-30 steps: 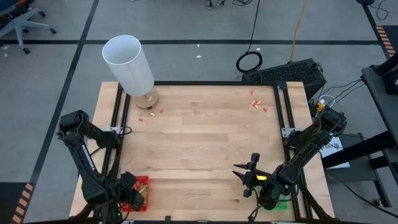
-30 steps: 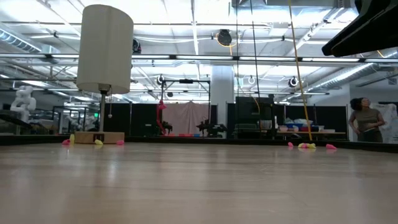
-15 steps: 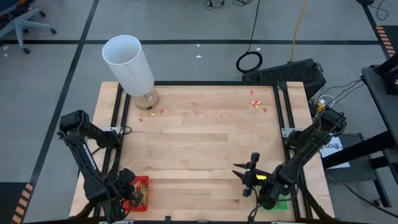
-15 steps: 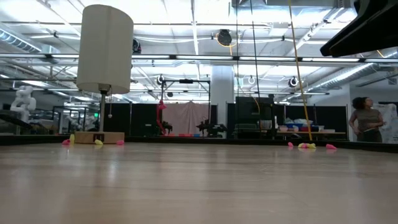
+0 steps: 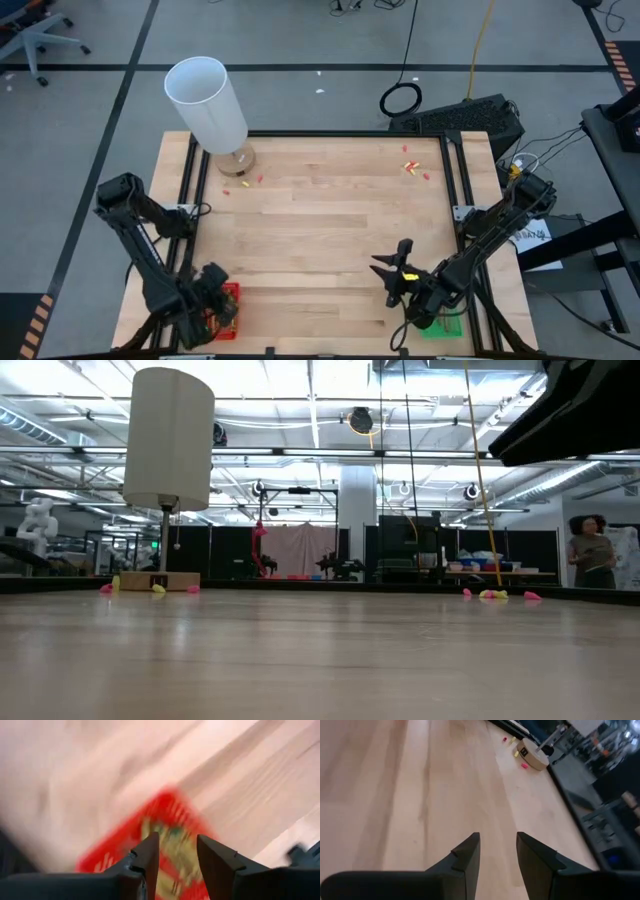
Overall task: Sort crayons
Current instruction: Return to Home Position
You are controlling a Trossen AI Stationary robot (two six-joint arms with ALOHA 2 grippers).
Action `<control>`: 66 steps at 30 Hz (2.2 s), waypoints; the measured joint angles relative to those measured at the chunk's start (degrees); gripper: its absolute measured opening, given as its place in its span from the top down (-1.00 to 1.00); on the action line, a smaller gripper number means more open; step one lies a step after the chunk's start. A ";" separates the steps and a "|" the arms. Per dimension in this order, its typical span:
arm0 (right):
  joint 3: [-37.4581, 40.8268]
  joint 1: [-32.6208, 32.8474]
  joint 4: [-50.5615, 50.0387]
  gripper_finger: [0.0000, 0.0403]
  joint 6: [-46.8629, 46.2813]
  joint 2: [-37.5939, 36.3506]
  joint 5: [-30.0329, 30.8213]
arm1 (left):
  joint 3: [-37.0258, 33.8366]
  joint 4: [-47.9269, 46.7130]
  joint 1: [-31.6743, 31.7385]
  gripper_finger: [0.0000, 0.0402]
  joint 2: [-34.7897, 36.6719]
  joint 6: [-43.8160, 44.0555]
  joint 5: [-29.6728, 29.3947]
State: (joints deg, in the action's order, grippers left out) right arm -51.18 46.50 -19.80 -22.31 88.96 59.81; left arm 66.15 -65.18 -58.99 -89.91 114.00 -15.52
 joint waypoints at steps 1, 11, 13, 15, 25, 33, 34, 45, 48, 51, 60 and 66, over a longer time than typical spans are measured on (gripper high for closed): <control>0.00 -0.34 -0.01 0.45 2.20 -0.09 0.02 | 0.00 0.07 1.00 0.36 0.43 -2.65 -2.34; 0.02 -5.92 0.05 0.67 17.25 -11.97 -16.34 | 0.00 11.92 18.04 0.36 5.36 -51.86 -15.39; 0.02 -6.84 -0.39 0.78 20.22 -15.03 -18.83 | 0.00 19.22 21.38 0.36 5.58 -66.08 -15.87; 0.02 -7.71 -1.06 0.90 23.02 -17.95 -20.57 | 0.00 28.56 23.80 0.36 5.56 -81.69 -16.03; 7.43 -10.35 2.17 0.99 29.41 -32.02 -22.69 | 0.02 57.37 34.09 0.40 5.58 -126.59 -6.93; 21.87 -14.51 18.75 1.00 33.49 -41.29 -31.94 | -1.25 57.18 45.21 0.95 5.56 -127.96 7.17; 23.27 -15.19 20.09 1.00 33.92 -42.08 -32.95 | -1.73 57.46 46.35 0.97 5.56 -127.80 8.52; 34.55 -23.79 31.46 1.00 35.40 -48.77 -43.03 | -12.69 68.31 54.60 0.94 5.51 -124.92 10.26; 37.12 -25.94 34.97 1.00 35.49 -50.06 -45.30 | -15.09 70.83 56.09 0.94 5.51 -124.85 12.39; 39.31 -28.11 36.95 1.00 35.59 -51.08 -46.80 | -17.37 72.43 57.54 0.94 5.53 -124.76 14.10; 42.53 -33.66 39.53 1.00 34.01 -51.97 -51.69 | -25.79 78.51 62.71 0.94 8.35 -123.39 19.13; 45.00 -36.46 39.84 1.00 33.52 -52.34 -53.70 | -31.05 81.49 64.39 0.94 12.32 -123.37 20.34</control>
State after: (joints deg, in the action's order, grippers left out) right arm -6.18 10.04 20.04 11.21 36.62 6.11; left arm 35.10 16.32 5.40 -77.59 -9.37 4.82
